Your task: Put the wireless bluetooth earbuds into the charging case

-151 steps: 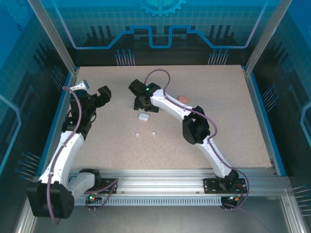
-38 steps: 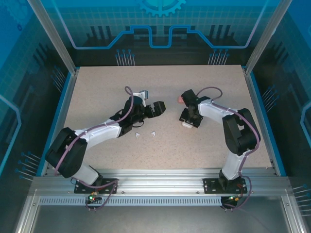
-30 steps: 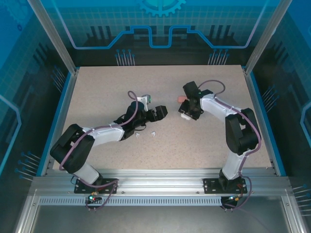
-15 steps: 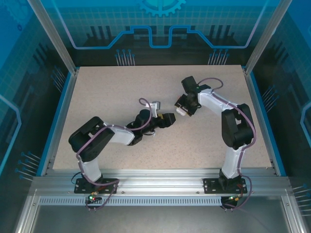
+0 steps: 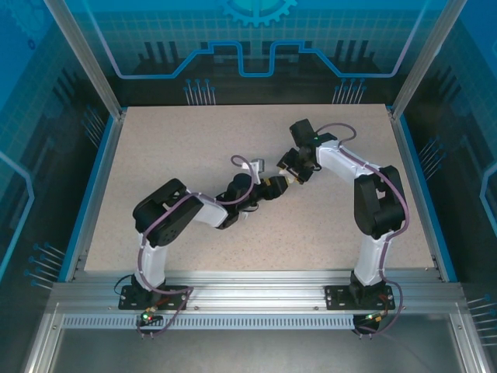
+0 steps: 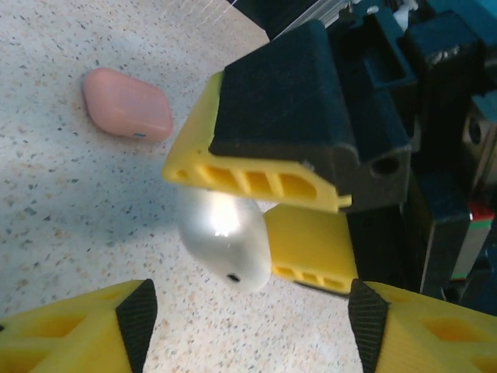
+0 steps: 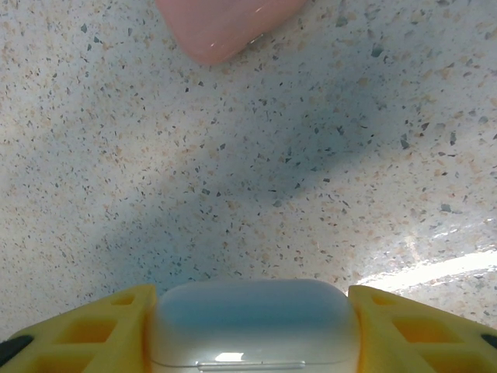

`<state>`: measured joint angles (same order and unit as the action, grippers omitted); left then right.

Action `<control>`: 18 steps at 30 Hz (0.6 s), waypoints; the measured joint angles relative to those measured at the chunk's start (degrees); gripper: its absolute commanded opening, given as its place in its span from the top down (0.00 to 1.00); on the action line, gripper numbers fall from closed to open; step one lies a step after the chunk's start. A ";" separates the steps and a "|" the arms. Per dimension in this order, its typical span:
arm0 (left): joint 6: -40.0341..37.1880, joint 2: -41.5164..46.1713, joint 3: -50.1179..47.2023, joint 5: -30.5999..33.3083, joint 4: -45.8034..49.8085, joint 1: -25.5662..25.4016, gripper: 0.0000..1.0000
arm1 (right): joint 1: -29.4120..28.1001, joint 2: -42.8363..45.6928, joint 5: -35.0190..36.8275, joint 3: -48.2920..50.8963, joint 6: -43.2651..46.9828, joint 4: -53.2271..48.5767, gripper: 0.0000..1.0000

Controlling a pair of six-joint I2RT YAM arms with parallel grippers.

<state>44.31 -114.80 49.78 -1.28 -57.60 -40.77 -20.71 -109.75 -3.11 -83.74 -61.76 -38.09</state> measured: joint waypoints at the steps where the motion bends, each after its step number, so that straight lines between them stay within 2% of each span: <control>1: 0.28 -0.37 0.42 -0.02 -0.22 -0.02 0.34 | 0.02 0.00 -0.24 0.00 -0.02 0.02 0.44; 8: 0.85 -2.95 2.08 0.39 -1.05 -0.02 0.41 | 0.13 0.00 -1.01 0.00 -0.20 0.02 0.44; 18: 0.85 -4.31 4.22 0.66 -1.09 -0.02 0.45 | 0.15 0.02 -1.86 0.00 -0.20 0.04 0.45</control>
<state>45.17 -119.11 54.00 -0.62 -58.70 -40.80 -20.56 -109.73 -4.97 -83.74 -61.95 -38.04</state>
